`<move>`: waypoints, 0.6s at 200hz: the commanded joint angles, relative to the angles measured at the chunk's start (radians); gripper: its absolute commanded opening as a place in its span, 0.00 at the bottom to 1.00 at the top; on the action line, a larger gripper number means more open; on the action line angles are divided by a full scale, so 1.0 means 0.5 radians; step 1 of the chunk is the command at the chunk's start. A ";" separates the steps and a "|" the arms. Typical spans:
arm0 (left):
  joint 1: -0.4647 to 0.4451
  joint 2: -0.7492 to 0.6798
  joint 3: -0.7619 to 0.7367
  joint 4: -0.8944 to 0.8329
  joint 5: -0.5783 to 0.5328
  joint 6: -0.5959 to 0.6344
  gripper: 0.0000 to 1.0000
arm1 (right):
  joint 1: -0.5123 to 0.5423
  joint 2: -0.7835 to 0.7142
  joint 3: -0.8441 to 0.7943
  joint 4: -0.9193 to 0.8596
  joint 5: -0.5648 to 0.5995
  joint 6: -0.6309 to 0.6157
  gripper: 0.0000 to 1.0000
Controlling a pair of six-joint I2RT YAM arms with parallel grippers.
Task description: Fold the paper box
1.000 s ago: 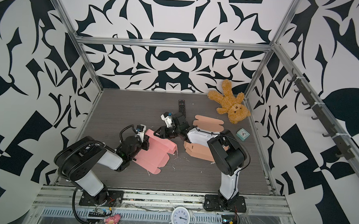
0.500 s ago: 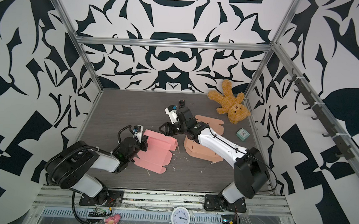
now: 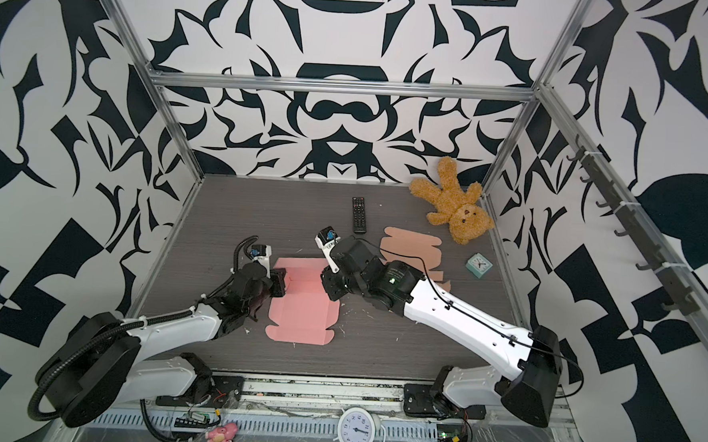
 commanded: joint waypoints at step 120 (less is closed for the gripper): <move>-0.005 -0.333 0.007 -0.446 0.066 -0.176 0.15 | 0.098 0.317 0.245 -0.110 0.528 -0.138 0.14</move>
